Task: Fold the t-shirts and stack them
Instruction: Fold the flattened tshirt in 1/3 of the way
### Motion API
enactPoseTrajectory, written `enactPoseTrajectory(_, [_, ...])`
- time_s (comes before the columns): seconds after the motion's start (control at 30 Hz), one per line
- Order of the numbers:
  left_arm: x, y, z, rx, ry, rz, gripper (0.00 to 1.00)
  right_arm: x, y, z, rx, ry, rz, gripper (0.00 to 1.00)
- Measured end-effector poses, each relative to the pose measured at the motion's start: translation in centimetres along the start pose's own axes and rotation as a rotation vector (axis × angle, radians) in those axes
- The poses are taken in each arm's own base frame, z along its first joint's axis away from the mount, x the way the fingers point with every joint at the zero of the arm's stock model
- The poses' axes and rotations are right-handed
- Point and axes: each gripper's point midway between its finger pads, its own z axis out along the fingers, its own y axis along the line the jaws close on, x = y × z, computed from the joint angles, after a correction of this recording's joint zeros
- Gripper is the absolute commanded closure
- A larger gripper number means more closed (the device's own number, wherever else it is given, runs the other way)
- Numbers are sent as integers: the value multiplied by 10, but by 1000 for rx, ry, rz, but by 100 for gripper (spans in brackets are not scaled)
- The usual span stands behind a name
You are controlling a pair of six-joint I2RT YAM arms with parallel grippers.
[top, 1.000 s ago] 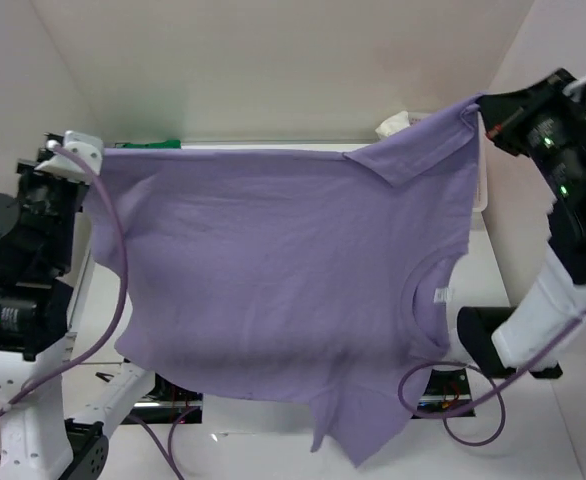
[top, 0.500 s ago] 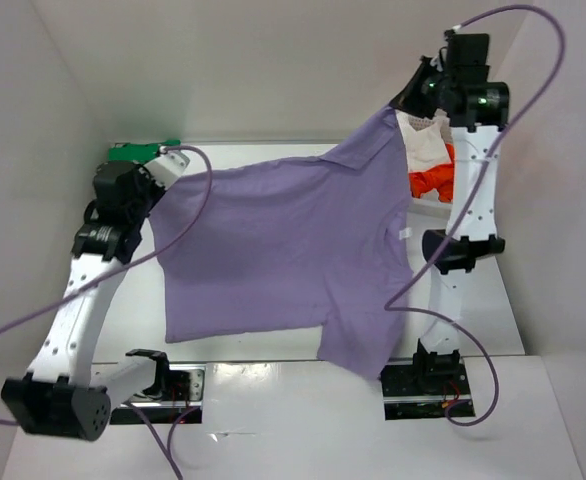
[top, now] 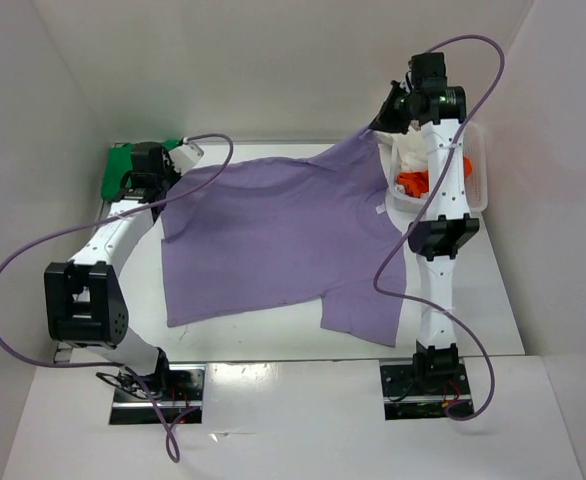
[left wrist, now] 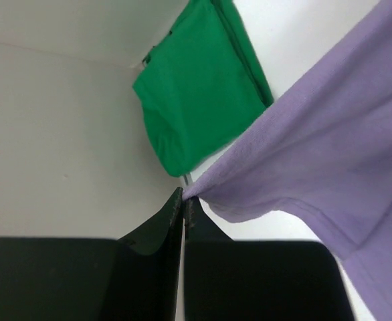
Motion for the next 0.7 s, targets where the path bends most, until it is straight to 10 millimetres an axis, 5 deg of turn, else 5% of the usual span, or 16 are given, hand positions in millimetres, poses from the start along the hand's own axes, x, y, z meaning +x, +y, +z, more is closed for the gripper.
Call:
enactPoseTrajectory(0.2, [5,11,6,-48,6,139,100,46,-15,8,35,193,26,100])
enactPoseTrajectory(0.4, [49,-19,7,-5,91,339,100,94,-33,6,80,357,59,100])
enactPoseTrajectory(0.53, [65,-29,4,21,123,443,100,130,-44,-23,109,437,76,100])
enactPoseTrajectory(0.7, [56,-22,-14,25,95,525,100,166,-47,-59,82,468,80,100])
